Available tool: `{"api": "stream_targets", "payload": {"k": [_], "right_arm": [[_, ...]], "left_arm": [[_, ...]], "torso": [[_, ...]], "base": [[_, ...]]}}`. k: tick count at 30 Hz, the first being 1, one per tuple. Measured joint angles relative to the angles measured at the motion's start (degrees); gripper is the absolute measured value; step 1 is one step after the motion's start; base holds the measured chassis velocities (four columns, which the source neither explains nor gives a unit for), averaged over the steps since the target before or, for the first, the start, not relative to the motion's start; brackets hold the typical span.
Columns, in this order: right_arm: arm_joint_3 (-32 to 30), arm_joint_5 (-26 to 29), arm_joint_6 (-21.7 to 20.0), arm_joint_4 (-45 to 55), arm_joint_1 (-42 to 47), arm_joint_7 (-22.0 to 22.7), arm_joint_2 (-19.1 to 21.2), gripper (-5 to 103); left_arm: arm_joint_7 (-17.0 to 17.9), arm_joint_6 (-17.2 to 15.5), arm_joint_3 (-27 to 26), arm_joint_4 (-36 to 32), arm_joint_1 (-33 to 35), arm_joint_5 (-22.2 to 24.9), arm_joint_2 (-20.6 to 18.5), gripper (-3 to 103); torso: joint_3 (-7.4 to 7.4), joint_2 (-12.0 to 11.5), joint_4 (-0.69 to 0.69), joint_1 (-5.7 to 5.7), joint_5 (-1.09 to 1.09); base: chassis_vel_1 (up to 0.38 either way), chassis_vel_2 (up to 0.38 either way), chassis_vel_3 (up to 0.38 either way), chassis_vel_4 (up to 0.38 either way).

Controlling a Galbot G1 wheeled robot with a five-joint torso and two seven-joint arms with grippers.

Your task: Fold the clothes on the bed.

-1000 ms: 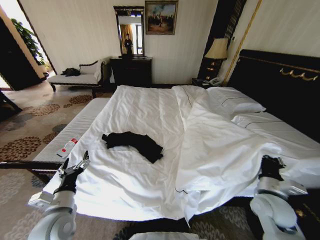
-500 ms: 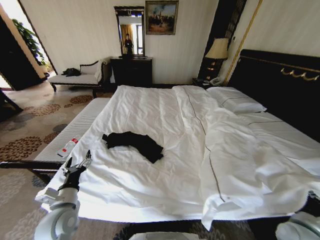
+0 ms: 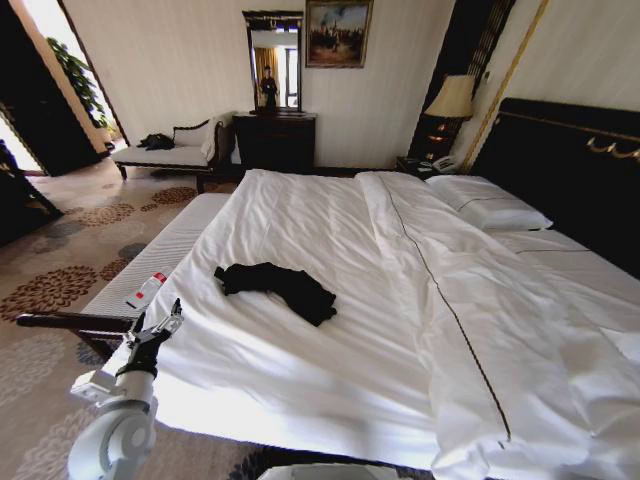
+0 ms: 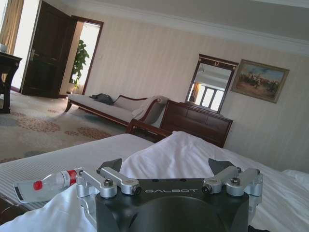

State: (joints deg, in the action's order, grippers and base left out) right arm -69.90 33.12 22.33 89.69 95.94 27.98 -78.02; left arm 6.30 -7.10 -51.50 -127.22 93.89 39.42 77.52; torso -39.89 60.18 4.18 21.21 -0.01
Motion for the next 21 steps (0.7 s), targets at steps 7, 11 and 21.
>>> {"api": "stream_targets", "payload": {"k": [7, 11, 21], "right_arm": [[1.8, -1.6, 0.5, -1.3, -0.3, 1.8, -1.9, 19], [1.2, -2.0, -1.5, -1.1, 0.5, 4.6, -2.3, 35], [-4.0, 1.3, -8.6, 6.9, 2.9, 16.1, -2.8, 68]], "left_arm": [[0.0, 0.5, 0.3, 0.5, -0.1, 0.7, -1.0, 100], [0.0, 1.4, -0.7, 1.6, 0.1, 2.1, -2.5, 100], [0.2, 1.8, -0.5, 2.8, -0.7, 3.2, -3.9, 100]], "torso": [[0.00, 0.0, 0.25, -0.03, -0.04], [0.00, 0.0, 0.03, -0.03, -0.01], [0.00, 0.0, 0.00, -0.02, 0.01]], "base": [[-0.031, -0.039, -0.029, -0.023], [0.000, -0.005, -0.020, 0.002], [0.000, 0.000, 0.000, 0.000]]}}
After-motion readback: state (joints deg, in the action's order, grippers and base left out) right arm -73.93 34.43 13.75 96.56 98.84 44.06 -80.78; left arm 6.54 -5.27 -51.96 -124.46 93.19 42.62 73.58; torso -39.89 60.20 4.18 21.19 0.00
